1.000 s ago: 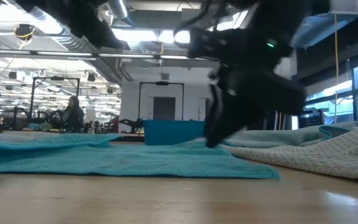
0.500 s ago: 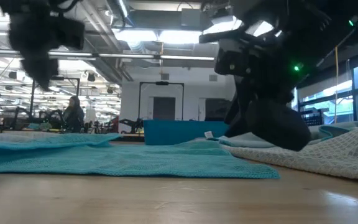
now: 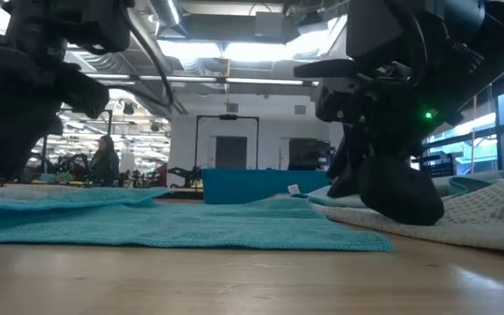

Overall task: Fold microfiber towels
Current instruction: Move the left gray towel to the top right of the table

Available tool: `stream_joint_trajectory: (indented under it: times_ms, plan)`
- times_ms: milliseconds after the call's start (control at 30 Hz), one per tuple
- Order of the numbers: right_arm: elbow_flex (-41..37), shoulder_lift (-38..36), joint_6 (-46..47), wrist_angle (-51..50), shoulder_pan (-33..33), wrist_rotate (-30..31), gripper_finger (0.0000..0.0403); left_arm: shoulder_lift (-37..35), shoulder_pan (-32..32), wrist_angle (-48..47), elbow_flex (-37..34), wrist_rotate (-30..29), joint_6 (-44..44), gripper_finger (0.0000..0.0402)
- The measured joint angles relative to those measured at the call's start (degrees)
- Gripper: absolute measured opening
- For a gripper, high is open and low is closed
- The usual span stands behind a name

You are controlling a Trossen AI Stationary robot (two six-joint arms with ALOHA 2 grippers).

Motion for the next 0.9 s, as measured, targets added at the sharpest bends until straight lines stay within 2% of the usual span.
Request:
stream_joint_trajectory:
  times_ms: [100, 200, 300, 367, 533, 733, 900]
  plan:
    - [0.0, 0.0, 0.0, 0.0, 0.0, 0.7, 0.0148, -0.1, 0.0, -6.2, 2.1, -4.1, 7.6, 0.0155]
    - [0.0, 0.0, -0.1, 0.0, 0.0, 1.0, 0.0148, -0.1, 0.0, -10.4, 5.3, -12.2, 14.3, 0.0155]
    - [0.0, 0.0, -0.2, 0.0, -0.1, 1.0, 0.0148, -0.1, 0.0, -9.9, 8.1, -19.3, 20.3, 0.0155]
    - [0.0, 0.0, -0.2, 0.0, -0.1, 1.0, 0.0148, -0.1, 0.0, -7.8, 8.8, -21.0, 25.0, 0.0155]
    - [0.0, 0.0, -0.2, 0.0, -0.1, 1.0, 0.0148, 3.2, 1.2, -7.1, 8.9, -19.5, 30.2, 0.0162]
    - [0.0, 0.0, 0.0, 0.0, -0.1, 1.0, 0.0148, 10.2, 6.0, -5.8, 8.8, -17.8, 36.2, 0.0215]
    - [0.0, 0.0, 0.1, 0.0, -0.1, 1.0, 0.0148, 15.1, 10.5, -5.4, 8.8, -10.4, 38.6, 0.0262]
